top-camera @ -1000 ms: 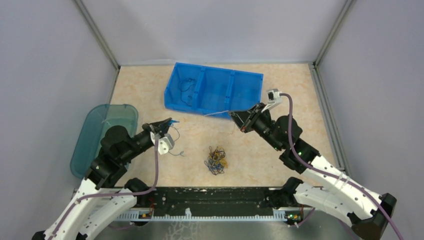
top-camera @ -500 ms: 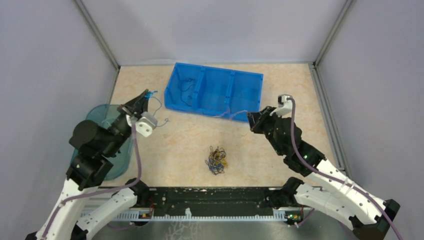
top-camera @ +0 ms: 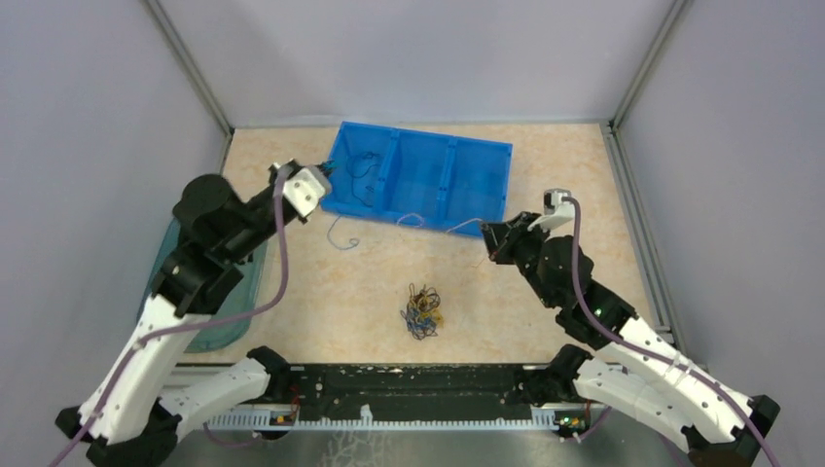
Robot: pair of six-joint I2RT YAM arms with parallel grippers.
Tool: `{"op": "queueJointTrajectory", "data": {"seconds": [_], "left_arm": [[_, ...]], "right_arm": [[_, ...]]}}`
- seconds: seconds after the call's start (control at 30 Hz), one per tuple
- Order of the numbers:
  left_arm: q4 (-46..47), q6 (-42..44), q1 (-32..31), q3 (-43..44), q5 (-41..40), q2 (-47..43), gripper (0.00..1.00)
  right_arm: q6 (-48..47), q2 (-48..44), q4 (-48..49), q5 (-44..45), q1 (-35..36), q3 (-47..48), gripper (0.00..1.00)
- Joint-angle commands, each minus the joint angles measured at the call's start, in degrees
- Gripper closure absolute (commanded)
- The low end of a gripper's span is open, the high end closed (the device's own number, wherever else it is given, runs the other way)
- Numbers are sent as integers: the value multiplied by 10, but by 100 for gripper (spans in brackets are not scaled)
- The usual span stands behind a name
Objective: Untangle the cables
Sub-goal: Place the cable in the bin.
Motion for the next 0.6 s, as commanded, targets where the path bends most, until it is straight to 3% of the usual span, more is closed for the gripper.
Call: {"op": "queueJointTrajectory", "data": {"seconds": [0.0,0.17,0.43,0.57], "left_arm": [[10,-63,2,28,58,80,97],[73,-72,2,42,83,172,97],[229,-27,12,46,23,341,100],[248,-36,24,99,34,427,100]], "right_arm": [[2,7,79,-83,-4,-20,100],[11,-6,92,-81,-4,-36,100],[9,-28,82,-51,-4,-34,100],[-2,-40,82,-49,-4,-36,100]]}}
